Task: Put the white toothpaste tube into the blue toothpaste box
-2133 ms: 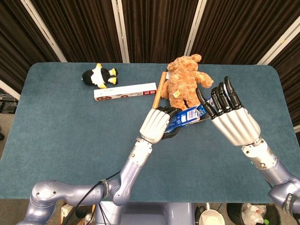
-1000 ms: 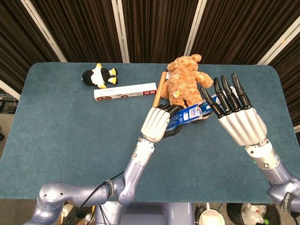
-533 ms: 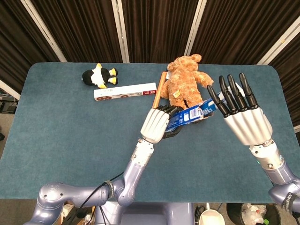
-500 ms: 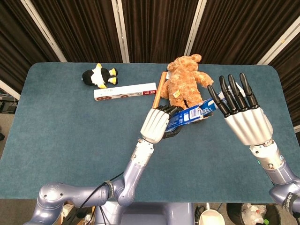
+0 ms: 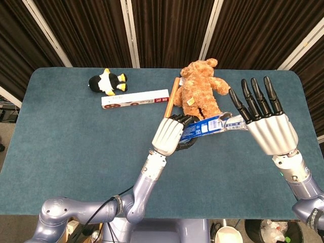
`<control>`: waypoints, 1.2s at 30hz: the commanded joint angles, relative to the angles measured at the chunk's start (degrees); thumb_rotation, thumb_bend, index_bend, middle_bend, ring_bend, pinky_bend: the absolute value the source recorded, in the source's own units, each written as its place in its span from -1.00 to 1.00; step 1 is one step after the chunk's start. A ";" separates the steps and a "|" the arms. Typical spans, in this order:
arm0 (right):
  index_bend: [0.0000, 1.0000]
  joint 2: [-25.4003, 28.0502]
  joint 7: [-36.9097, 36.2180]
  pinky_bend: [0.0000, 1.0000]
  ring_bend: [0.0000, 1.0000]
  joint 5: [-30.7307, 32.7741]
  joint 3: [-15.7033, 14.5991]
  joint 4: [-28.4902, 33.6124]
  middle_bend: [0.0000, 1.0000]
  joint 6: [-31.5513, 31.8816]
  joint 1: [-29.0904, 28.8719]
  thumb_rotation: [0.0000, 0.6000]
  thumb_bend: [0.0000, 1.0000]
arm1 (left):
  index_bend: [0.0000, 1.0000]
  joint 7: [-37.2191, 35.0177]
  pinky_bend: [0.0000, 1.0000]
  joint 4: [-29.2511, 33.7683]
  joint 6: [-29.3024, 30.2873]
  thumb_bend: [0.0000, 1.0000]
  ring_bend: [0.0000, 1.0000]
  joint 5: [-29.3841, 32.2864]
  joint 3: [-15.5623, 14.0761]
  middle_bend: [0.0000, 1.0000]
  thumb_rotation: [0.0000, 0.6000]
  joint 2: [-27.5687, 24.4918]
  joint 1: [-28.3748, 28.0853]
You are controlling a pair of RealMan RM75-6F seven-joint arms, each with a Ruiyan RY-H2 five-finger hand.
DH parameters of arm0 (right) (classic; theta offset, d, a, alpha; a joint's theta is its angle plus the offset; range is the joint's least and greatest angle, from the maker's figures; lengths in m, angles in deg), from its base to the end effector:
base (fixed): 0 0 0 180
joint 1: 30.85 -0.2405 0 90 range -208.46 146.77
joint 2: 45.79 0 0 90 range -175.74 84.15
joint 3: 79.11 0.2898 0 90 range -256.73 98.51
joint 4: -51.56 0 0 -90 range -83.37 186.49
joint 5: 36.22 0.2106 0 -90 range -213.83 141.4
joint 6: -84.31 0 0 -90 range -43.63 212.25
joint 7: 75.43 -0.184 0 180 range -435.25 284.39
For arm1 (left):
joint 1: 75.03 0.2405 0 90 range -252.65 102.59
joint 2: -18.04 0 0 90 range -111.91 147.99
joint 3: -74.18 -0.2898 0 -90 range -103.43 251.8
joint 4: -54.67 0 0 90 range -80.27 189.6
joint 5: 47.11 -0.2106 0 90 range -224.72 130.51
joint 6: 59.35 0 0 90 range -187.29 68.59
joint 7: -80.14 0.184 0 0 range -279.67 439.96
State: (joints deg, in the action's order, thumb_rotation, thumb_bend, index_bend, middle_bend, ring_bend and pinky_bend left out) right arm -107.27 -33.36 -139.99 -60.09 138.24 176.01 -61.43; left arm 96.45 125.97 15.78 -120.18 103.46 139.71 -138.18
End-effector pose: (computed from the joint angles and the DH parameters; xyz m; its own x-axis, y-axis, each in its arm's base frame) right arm -0.1315 -0.3524 0.2426 0.5655 0.7991 0.2043 -0.2636 -0.0596 0.9628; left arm 0.0970 0.3834 -0.0790 -0.1283 -0.0167 0.9916 0.8070 -0.5830 0.0946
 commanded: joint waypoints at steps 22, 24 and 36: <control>-1.00 -0.11 0.36 -0.93 -0.86 1.65 0.48 0.05 -0.65 0.15 0.48 1.00 -0.04 | -0.32 -6.25 0.10 0.88 4.17 0.01 -0.07 -2.27 0.27 0.03 1.00 0.64 1.84; -1.00 -0.36 0.28 -0.93 -0.86 2.49 0.47 0.21 -0.64 0.02 0.73 1.00 -0.04 | -0.32 -7.03 0.10 1.11 4.71 0.01 -0.07 -2.47 -0.54 0.03 1.00 0.05 3.05; -1.00 -1.03 1.10 -0.93 -0.86 2.83 0.79 0.81 -0.65 0.32 0.57 1.00 -0.04 | -0.32 -10.38 0.10 0.59 4.84 0.02 -0.07 -3.48 -2.07 0.03 1.00 -1.53 5.28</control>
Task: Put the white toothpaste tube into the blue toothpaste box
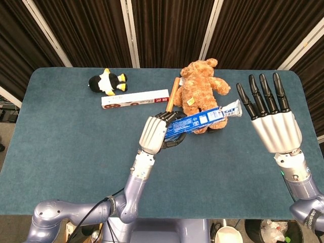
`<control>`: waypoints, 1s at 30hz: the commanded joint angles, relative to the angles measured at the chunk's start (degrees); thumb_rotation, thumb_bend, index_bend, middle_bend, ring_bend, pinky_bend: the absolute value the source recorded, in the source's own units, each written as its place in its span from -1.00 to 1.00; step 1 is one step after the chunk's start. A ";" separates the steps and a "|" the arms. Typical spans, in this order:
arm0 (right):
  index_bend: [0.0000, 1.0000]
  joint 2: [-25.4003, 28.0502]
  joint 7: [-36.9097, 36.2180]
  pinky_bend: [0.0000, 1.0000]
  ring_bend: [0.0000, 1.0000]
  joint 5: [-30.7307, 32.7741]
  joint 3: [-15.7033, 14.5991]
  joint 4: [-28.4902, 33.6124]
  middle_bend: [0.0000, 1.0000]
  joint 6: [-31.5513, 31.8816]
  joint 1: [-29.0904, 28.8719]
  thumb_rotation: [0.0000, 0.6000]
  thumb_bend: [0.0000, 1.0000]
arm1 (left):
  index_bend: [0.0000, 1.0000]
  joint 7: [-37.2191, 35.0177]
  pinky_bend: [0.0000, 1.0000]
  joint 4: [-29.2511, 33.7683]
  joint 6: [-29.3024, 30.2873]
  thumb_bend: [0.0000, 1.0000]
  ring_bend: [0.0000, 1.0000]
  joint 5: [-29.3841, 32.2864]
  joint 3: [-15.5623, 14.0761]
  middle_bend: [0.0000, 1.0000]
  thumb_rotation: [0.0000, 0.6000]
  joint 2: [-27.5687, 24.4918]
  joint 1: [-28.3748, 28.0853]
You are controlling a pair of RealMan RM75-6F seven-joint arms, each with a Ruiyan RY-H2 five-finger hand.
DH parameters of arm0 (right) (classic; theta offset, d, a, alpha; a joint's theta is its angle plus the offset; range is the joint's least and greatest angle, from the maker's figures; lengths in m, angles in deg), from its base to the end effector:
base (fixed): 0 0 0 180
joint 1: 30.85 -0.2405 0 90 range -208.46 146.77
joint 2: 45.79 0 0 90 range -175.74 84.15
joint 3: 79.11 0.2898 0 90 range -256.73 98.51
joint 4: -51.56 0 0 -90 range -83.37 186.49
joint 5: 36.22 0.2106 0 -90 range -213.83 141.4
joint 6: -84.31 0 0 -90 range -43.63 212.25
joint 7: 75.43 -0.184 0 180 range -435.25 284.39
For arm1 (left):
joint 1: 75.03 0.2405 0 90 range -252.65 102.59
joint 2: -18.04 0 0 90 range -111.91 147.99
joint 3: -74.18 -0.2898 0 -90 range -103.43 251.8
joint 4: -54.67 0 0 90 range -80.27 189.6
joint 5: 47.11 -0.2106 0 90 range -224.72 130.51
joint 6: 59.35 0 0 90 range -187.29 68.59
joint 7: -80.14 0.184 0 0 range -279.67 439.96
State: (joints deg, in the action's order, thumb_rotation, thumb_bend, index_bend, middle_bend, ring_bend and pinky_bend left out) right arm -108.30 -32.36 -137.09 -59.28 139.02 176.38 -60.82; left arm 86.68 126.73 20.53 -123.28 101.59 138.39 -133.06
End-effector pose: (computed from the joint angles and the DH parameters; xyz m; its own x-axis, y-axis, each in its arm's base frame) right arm -0.1361 -0.3550 0.2455 0.5869 0.7805 0.2155 -0.3148 -0.0253 0.9488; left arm 0.0621 0.3847 -0.0615 -0.2795 -0.0128 0.9600 0.7975 -0.5598 0.2247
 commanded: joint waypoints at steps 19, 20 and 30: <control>-1.00 -1.80 -1.46 -0.93 -0.86 1.40 -0.10 -1.55 -0.64 1.85 1.01 1.00 -0.04 | -0.34 -11.51 0.10 2.75 6.92 0.05 -0.10 -7.91 -5.14 -0.01 1.00 -5.70 6.49; -1.00 -1.88 -1.66 -0.93 -0.86 1.51 -0.11 -1.75 -0.65 2.04 1.13 1.00 -0.04 | -0.34 -12.46 0.10 3.08 7.50 0.06 -0.11 -8.06 -5.30 -0.01 1.00 -6.12 7.14; -1.00 -2.94 -2.42 -0.93 -0.86 2.26 0.08 -2.43 -0.65 2.84 1.33 1.00 -0.04 | -0.37 -24.79 0.10 7.43 14.30 0.06 -0.13 -11.43 -8.10 -0.03 1.00 -10.03 13.70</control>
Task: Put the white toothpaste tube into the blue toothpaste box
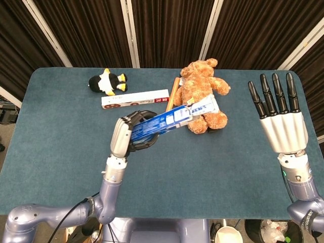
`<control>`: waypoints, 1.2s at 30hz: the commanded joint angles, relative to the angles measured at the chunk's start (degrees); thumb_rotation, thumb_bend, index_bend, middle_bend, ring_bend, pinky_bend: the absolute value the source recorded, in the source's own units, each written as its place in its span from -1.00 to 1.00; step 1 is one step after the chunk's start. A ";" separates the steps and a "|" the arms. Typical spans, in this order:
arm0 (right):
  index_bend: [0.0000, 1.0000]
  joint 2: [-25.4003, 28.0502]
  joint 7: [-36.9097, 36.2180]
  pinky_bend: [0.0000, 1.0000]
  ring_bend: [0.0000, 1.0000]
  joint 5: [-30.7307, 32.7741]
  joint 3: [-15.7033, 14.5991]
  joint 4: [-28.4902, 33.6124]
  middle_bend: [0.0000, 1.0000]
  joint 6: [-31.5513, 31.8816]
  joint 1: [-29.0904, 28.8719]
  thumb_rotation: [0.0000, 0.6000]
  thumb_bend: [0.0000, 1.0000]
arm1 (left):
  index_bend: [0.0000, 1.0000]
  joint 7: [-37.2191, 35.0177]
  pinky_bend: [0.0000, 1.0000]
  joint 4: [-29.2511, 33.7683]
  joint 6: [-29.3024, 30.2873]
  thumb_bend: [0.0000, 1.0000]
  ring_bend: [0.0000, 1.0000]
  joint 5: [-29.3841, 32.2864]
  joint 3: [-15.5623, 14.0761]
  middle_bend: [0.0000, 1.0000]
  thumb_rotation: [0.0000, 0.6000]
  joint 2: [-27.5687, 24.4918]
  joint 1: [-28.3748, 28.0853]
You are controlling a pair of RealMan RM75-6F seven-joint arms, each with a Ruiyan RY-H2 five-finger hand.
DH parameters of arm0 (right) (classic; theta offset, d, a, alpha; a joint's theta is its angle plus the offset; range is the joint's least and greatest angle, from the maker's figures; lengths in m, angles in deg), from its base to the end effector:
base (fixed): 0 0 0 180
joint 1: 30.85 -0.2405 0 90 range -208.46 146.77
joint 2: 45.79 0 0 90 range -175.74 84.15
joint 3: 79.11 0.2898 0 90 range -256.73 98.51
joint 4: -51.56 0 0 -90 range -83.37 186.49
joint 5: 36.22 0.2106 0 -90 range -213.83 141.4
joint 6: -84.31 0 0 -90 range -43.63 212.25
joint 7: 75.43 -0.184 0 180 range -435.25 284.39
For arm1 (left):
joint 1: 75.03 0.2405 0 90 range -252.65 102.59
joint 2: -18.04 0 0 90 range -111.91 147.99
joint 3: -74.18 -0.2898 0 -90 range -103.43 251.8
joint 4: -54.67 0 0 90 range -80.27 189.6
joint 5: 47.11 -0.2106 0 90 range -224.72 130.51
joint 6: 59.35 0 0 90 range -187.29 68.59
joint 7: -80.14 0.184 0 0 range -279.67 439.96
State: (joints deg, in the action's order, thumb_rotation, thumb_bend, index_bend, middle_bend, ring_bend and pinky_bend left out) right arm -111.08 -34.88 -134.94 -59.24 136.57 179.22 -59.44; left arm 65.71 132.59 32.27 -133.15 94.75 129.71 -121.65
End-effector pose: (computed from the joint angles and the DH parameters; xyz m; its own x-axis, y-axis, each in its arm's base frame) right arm -0.1543 -0.3543 0.2452 0.5894 0.7662 0.2560 -0.3941 -0.0039 0.9190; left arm -0.0142 0.3665 0.0005 -0.5430 0.0032 0.8398 0.6517 -0.6291 0.4238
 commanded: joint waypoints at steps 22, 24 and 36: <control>-1.00 -0.34 0.63 -0.93 -0.86 0.04 0.32 1.26 -0.65 0.14 -0.28 1.00 -0.04 | -0.49 -15.94 0.10 1.70 11.08 0.02 -0.24 -4.85 0.95 -0.19 1.00 -0.01 6.37; -1.00 -0.36 0.69 -0.93 -0.86 0.04 0.28 1.27 -0.65 0.04 -0.31 1.00 -0.04 | -0.51 -15.90 0.10 0.93 11.11 0.00 -0.25 -5.44 0.67 -0.21 1.00 0.12 6.29; -1.00 -0.48 1.62 -0.93 -0.86 0.03 0.58 1.74 -0.64 -0.79 -1.03 1.00 -0.04 | -0.61 -16.58 0.06 -0.19 11.88 -0.11 -0.34 -7.43 0.73 -0.32 1.00 1.02 5.88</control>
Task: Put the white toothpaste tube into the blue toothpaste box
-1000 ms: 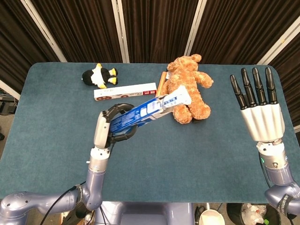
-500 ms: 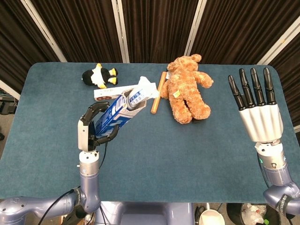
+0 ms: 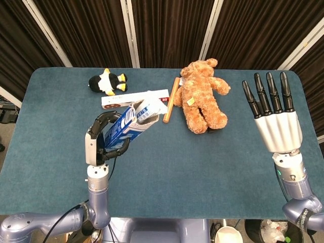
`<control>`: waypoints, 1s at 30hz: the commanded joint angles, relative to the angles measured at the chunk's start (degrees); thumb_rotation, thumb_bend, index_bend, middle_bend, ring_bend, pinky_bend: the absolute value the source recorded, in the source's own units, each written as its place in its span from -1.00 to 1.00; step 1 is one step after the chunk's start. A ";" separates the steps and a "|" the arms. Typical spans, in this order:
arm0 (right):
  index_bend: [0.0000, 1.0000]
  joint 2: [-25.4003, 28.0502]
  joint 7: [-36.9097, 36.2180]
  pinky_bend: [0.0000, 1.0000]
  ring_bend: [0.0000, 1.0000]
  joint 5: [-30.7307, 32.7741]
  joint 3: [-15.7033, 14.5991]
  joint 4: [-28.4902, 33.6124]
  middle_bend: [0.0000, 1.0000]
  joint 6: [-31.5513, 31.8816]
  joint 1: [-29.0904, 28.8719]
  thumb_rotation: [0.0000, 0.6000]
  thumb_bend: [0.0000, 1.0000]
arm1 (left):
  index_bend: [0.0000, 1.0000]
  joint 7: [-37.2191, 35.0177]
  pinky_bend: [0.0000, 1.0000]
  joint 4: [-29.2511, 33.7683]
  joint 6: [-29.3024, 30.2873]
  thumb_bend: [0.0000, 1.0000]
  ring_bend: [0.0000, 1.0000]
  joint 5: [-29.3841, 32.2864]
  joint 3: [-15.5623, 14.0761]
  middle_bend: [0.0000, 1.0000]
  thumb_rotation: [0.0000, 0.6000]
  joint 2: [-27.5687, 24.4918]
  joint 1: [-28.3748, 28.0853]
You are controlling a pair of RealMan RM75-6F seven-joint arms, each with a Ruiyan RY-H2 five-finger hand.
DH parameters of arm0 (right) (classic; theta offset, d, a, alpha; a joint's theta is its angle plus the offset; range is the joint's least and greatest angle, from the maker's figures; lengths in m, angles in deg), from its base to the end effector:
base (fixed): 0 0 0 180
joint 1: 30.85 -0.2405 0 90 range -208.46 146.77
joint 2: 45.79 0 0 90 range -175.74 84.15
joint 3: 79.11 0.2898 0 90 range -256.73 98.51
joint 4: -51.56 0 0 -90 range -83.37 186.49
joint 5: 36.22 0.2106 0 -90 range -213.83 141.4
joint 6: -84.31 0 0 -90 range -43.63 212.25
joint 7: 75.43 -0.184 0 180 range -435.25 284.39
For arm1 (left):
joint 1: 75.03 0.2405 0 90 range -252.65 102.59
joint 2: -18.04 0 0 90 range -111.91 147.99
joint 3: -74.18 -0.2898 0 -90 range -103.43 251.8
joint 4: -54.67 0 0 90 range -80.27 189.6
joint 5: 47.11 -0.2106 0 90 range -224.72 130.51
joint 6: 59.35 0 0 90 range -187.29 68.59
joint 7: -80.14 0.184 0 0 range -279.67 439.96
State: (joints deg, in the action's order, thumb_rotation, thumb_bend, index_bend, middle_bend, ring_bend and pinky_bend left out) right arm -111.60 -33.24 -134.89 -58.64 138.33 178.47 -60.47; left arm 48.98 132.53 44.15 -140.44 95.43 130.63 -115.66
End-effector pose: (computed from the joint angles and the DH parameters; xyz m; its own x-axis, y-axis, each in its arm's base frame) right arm -0.1420 -0.3561 0.2407 0.5743 0.7748 0.2643 -0.4042 -0.0124 0.9146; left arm -0.0468 0.3388 0.0364 -0.7935 0.0313 0.6078 0.4099 -0.7107 0.5718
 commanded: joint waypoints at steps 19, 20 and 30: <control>-1.00 0.62 -0.23 -0.93 -0.86 -0.53 -0.28 0.69 -0.64 -0.18 0.05 1.00 -0.04 | -0.51 3.15 0.13 -3.32 -3.79 0.16 -0.22 -0.11 -2.47 -0.16 1.00 -1.56 0.55; -1.00 0.66 -0.34 -0.93 -0.86 -0.56 -0.34 0.78 -0.64 -0.15 0.12 1.00 -0.04 | -0.50 3.84 0.13 -3.86 -4.52 0.15 -0.22 -0.40 -3.08 -0.16 1.00 -2.27 0.58; -1.00 0.66 -1.18 -0.93 -0.86 -1.48 -1.36 2.03 -0.64 0.31 0.80 1.00 -0.04 | -0.43 8.44 0.13 -8.35 -12.11 0.13 -0.17 -4.96 -14.85 -0.11 1.00 -11.49 3.41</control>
State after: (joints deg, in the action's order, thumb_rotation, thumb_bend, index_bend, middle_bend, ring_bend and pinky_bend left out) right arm -110.90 -34.37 -136.27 -59.90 140.26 178.73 -59.74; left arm 56.40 125.25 33.82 -144.26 83.25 121.23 -113.51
